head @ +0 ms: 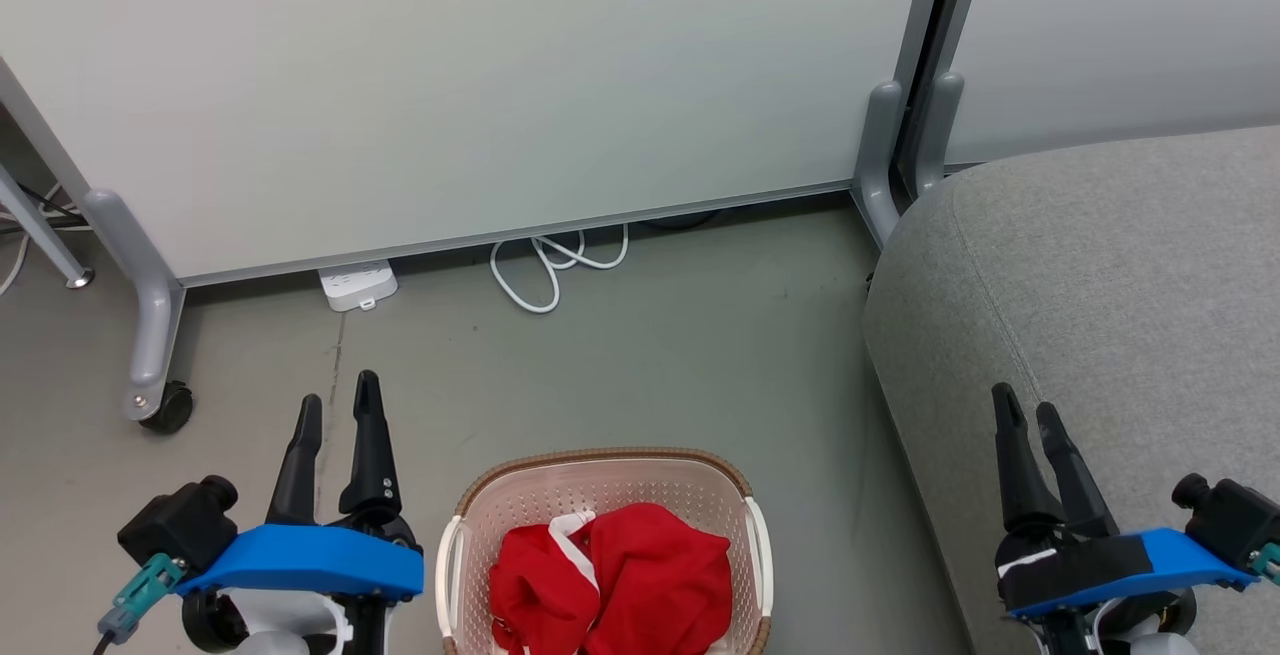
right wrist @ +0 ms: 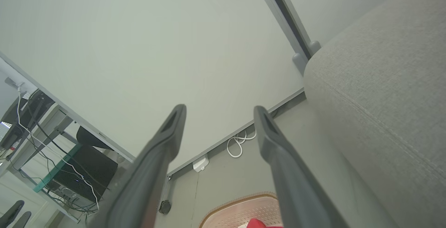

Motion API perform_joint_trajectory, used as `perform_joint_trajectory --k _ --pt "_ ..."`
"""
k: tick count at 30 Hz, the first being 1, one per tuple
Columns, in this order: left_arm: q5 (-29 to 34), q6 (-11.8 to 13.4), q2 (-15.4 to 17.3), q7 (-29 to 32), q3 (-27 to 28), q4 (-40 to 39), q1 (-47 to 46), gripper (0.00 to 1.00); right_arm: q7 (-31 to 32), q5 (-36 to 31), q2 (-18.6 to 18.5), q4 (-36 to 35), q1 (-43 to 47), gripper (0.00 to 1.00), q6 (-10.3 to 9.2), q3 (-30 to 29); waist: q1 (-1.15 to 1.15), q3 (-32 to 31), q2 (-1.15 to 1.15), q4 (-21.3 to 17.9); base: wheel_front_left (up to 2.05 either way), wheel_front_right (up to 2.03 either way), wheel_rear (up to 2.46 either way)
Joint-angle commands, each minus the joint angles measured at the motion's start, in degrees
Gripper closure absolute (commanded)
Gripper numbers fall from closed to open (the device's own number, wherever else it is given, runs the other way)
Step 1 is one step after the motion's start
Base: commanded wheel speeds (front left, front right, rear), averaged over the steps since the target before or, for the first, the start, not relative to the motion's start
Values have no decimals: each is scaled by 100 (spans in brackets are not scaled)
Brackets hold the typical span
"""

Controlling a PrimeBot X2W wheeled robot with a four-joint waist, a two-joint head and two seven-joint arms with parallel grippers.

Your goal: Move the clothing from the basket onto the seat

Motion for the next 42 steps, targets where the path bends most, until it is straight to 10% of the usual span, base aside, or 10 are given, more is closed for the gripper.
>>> perform_joint_trajectory --k 1,42 --pt "161 18 43 -53 -40 -84 -117 0 -52 -165 -43 -52 -127 0 10 16 0 1 0 1 0 0 0" --pt "2440 47 47 -600 -474 -65 -77 0 -593 -2276 -53 160 -123 0 14 127 0 -8 0 66 0 0 0"
